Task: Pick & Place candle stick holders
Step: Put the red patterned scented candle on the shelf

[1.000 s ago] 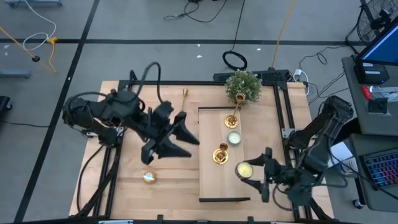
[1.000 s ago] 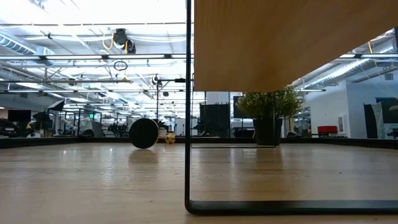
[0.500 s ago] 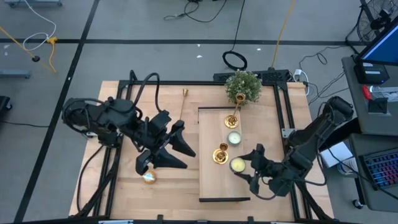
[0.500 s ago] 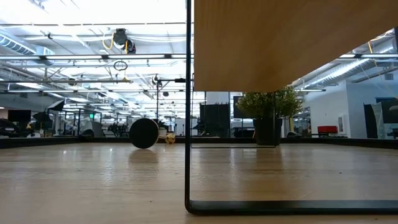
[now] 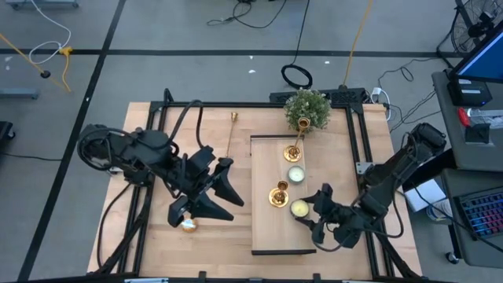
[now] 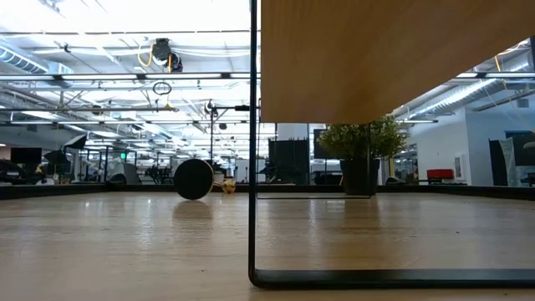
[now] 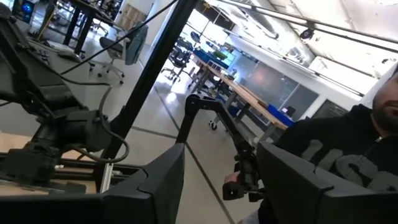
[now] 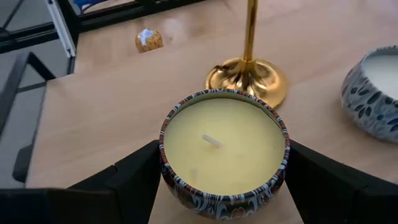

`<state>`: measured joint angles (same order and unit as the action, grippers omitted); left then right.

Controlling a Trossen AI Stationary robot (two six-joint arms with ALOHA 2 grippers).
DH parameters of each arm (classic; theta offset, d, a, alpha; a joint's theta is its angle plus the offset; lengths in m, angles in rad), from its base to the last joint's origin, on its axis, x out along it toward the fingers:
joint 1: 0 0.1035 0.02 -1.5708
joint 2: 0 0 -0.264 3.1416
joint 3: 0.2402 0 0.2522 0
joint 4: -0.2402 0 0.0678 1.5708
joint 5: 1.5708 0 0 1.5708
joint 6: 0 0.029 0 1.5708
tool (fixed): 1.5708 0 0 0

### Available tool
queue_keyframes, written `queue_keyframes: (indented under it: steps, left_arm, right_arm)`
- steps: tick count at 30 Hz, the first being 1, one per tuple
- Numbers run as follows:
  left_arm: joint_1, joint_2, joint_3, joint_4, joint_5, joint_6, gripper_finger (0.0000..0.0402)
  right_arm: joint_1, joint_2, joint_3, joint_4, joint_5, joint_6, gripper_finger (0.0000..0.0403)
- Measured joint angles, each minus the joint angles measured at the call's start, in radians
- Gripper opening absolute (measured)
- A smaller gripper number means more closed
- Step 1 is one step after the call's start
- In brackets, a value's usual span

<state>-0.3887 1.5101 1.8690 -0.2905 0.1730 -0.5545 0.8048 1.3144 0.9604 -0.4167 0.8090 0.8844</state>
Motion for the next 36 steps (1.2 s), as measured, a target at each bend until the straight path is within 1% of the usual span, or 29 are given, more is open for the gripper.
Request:
queue_keyframes:
  steps: [4, 12, 22, 31, 36]
  left_arm:
    - [-0.006, 0.000, 0.000, 0.001, 0.000, 0.006, 0.0200]
    - [-0.016, 0.000, 0.000, 0.002, 0.000, 0.004, 0.0208]
    - [-0.022, 0.000, 0.000, 0.002, 0.001, 0.011, 0.0191]
    - [-0.022, 0.000, 0.000, -0.009, 0.001, 0.011, 0.0208]
    - [-0.022, 0.000, 0.000, -0.021, 0.001, 0.011, 0.0205]
  right_arm:
    - [-0.008, 0.000, 0.000, 0.002, -0.001, -0.013, 0.0290]
    - [-0.005, 0.015, 0.000, -0.010, -0.028, -0.009, 0.0290]
    - [-0.025, 0.071, 0.005, 0.006, -0.029, 0.001, 0.0290]
    - [-0.025, 0.066, 0.005, -0.011, -0.046, -0.002, 0.0290]
    - [-0.023, 0.066, 0.004, -0.014, -0.054, 0.004, 0.0290]
